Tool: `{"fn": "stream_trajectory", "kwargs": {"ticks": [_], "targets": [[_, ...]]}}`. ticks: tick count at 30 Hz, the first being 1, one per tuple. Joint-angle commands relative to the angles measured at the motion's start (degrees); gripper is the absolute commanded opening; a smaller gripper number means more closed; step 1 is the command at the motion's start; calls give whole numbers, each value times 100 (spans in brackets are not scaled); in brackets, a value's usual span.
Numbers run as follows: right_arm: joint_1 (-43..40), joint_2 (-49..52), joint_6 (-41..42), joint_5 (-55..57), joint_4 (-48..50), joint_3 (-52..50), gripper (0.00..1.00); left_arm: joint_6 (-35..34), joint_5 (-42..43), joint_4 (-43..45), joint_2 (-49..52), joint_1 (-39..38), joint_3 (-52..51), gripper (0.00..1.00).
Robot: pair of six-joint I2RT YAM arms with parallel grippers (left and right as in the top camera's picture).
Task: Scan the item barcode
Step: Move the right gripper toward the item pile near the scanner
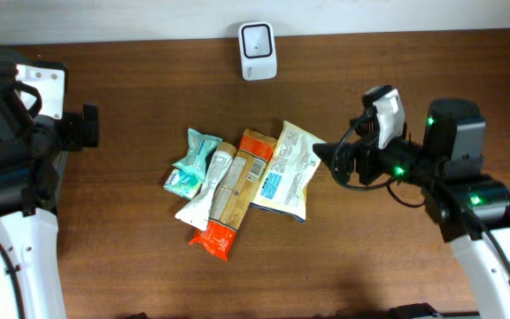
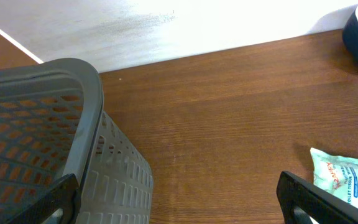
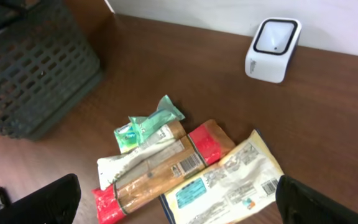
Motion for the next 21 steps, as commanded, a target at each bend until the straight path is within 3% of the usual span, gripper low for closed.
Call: {"fn": "stream_trajectory", "kwargs": {"ticks": [1, 10, 21], "targets": [[-37, 232, 20, -149, -271, 426, 99, 109, 59, 7, 4, 20, 24, 99], [-37, 743, -431, -129, -1429, 1311, 98, 109, 59, -20, 4, 20, 24, 99], [-31, 898, -409, -367, -1364, 1329, 99, 109, 59, -446, 4, 20, 24, 99]]}}
